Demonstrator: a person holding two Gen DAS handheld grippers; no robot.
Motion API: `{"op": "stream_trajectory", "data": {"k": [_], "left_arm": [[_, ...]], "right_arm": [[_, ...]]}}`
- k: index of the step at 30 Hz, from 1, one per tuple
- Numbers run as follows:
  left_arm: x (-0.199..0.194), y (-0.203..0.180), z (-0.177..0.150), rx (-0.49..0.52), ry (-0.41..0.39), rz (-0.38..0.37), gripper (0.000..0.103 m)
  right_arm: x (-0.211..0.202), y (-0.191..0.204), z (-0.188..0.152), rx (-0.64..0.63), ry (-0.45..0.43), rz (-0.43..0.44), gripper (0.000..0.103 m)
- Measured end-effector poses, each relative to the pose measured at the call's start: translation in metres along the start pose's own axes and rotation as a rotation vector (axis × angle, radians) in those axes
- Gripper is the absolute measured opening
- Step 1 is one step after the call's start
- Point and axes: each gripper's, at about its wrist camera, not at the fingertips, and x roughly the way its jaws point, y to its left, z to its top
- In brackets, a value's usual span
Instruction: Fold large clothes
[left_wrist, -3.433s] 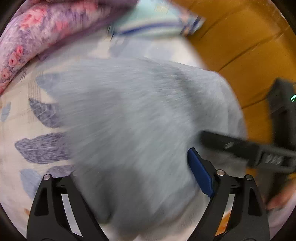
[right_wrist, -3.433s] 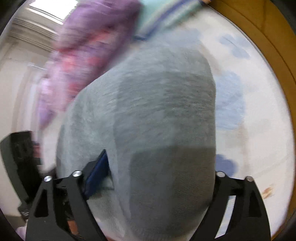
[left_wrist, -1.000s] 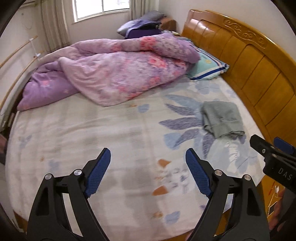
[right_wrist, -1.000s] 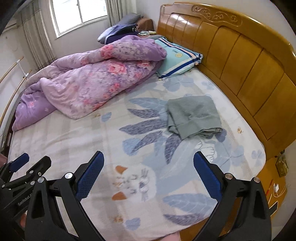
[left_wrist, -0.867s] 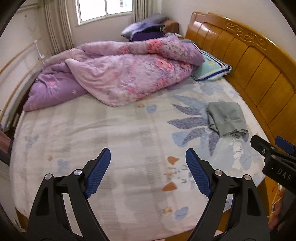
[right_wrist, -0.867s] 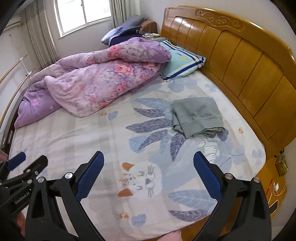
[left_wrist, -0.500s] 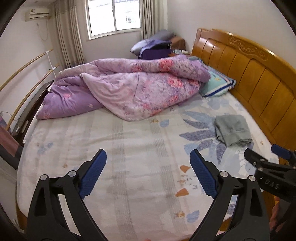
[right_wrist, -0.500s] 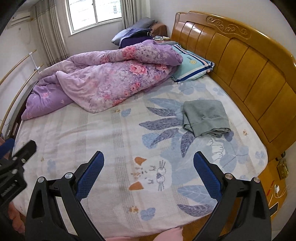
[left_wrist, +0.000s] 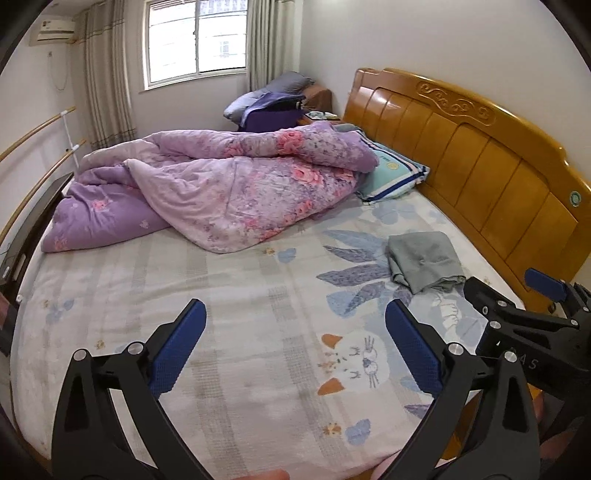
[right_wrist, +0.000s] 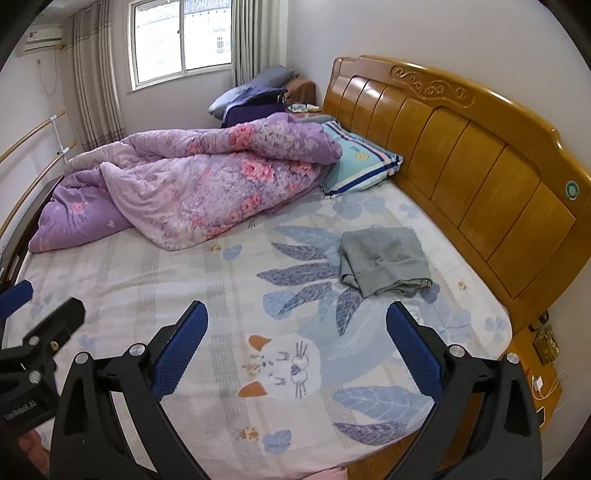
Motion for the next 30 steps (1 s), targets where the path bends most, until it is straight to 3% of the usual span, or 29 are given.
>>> {"op": "stream_trajectory", "data": {"k": [17, 30], "left_arm": [[0.009, -0.022, 0.001, 0.061, 0.009, -0.059, 0.098], [0.013, -0.031, 0.002, 0.068, 0.004, -0.084, 0.098]], "right_arm": [[-0.009, -0.01, -0.003, -0.001, -0.027, -0.07, 0.094], [-0.009, -0.019, -0.002, 0.017, -0.023, -0.064, 0.094]]}}
